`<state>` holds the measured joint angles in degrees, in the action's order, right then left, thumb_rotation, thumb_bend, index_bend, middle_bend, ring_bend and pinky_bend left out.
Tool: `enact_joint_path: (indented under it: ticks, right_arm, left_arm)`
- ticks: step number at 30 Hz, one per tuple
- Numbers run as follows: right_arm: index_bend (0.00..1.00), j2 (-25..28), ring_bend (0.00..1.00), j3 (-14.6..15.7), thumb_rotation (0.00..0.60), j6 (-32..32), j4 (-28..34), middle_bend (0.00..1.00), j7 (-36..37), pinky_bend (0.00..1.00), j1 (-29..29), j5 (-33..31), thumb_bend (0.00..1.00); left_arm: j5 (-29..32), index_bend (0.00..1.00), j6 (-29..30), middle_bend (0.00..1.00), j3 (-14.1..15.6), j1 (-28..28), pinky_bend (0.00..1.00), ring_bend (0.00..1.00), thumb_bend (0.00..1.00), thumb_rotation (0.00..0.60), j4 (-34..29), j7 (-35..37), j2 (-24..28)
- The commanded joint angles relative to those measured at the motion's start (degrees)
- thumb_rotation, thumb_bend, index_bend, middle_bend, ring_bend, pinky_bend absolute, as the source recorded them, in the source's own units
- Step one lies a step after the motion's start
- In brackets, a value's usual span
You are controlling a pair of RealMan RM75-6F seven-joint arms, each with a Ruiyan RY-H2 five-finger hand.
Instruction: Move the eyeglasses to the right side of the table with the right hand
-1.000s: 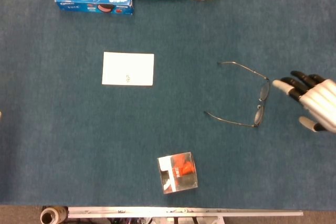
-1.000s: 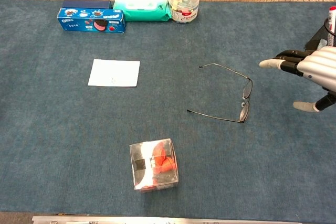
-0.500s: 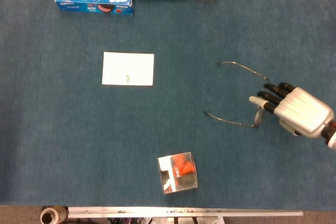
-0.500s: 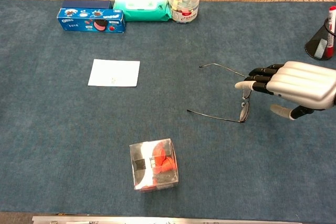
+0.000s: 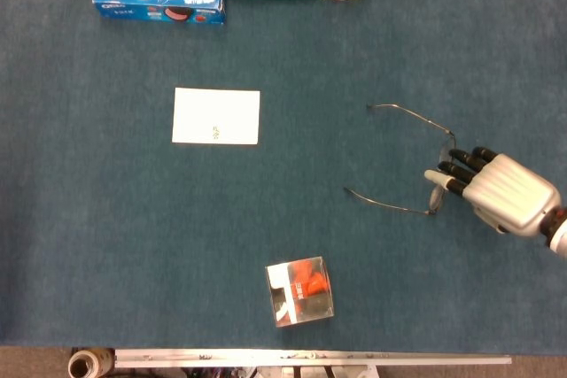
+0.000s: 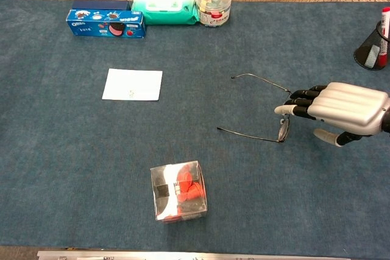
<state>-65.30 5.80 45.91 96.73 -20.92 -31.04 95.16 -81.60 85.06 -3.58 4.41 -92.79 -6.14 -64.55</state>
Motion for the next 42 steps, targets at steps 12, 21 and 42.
enact_joint_path:
  ticks: [12, 21, 42]
  right_arm:
    - [0.1, -1.2, 0.09, 0.5, 0.6, -0.7, -1.2, 0.16, -0.8, 0.21, -0.8, -1.7, 0.51]
    - [0.1, 0.5, 0.09, 1.5, 0.6, -1.4, -0.1, 0.17, -2.8, 0.21, -0.6, -3.7, 0.51]
    - [0.1, 3.7, 0.09, 3.1, 0.6, -0.7, 2.5, 0.18, -5.9, 0.21, 0.8, -6.3, 0.52]
  left_arm:
    - [-0.2, 0.49, 0.4, 0.38, -0.1, -0.2, 0.46, 0.25, 0.13, 0.6, -0.1, 0.5, 0.3]
    - [0.0, 0.49, 0.3, 0.38, -0.1, -0.2, 0.47, 0.25, 0.13, 0.6, -0.1, 0.5, 0.3]
    - [0.4, 0.49, -0.3, 0.38, -0.1, 0.0, 0.46, 0.25, 0.13, 0.6, -0.3, -0.8, 0.0]
